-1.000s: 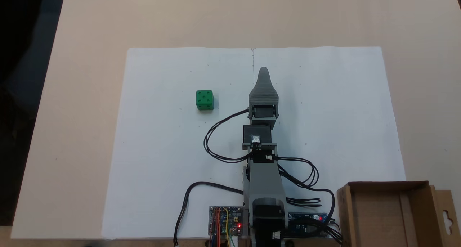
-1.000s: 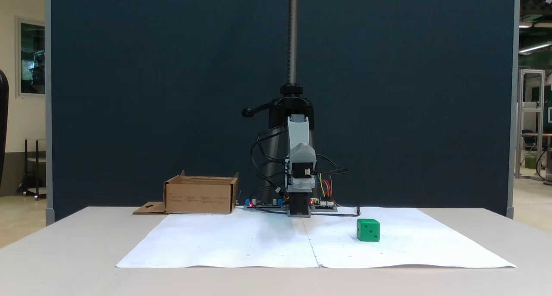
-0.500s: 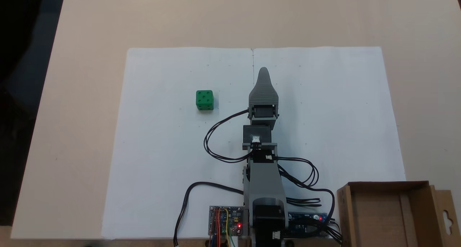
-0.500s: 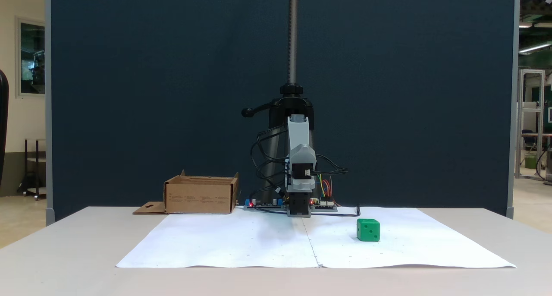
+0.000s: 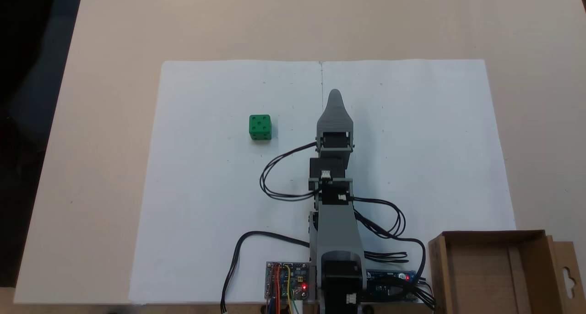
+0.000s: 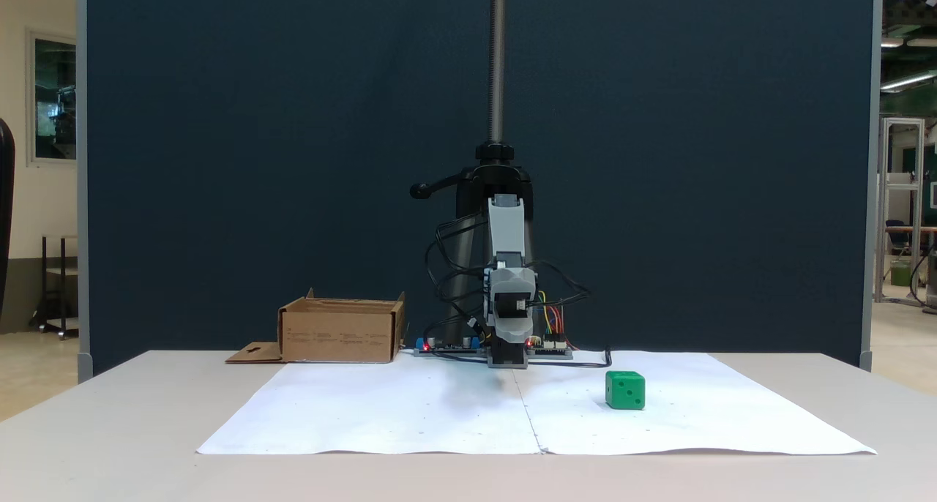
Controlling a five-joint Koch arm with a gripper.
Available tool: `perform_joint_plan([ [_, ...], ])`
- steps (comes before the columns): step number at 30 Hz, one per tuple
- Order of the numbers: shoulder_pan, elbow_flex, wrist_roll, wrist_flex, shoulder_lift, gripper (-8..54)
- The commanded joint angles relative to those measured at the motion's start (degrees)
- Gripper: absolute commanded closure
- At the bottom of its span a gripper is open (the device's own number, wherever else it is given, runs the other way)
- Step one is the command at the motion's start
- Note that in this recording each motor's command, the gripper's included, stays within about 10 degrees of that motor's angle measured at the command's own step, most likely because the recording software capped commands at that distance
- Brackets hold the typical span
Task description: Grasp a green dice and put it in the bin.
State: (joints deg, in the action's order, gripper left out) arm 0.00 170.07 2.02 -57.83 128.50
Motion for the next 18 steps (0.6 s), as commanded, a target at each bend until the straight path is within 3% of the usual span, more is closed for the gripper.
perform_joint_plan([
  [1, -0.3, -5.3, -4.7, 7.0, 6.3, 5.9],
  [14, -1.4, -26.2, -2.1, 52.4, 6.3, 2.9],
  [18, -2.5, -29.0, 0.5, 56.2, 6.0, 2.2],
])
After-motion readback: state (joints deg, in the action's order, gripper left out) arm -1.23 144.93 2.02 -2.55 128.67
